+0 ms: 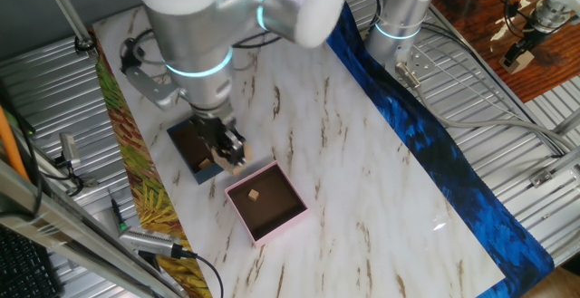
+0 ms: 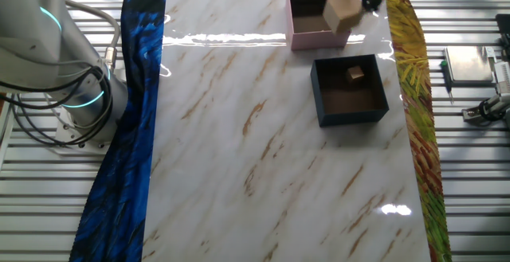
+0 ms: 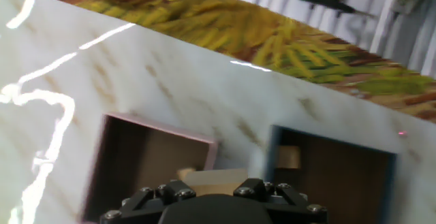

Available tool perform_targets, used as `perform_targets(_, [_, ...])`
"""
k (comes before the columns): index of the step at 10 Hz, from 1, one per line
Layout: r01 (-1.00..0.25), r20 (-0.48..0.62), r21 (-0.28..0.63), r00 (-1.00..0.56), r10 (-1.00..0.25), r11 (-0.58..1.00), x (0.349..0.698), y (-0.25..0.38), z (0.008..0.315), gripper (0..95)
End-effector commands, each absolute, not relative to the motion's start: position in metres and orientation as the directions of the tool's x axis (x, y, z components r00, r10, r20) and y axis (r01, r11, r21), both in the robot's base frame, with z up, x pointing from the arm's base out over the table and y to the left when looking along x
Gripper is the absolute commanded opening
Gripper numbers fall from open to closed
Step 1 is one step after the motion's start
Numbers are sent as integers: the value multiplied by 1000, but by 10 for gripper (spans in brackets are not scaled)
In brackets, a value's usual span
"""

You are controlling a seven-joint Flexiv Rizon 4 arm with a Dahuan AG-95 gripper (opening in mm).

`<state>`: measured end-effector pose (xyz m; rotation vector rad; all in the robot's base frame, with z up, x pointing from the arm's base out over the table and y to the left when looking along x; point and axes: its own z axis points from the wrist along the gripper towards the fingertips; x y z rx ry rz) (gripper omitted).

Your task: Move an object from one box to another

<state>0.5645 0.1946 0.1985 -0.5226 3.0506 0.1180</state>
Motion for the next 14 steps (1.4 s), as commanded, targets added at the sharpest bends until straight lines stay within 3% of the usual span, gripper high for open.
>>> perform_targets(1, [-259,-39,62,-966,-257,964,560,205,199,0])
perform_targets(4, [-239,-35,54,-971,-237,970,560,206,198,0])
perform_targets(9, [-347,-56,49,-937,-345,936,560,206,198,0])
perform_targets(14, [-306,-73,104,-951,-300,946,558,245,195,0])
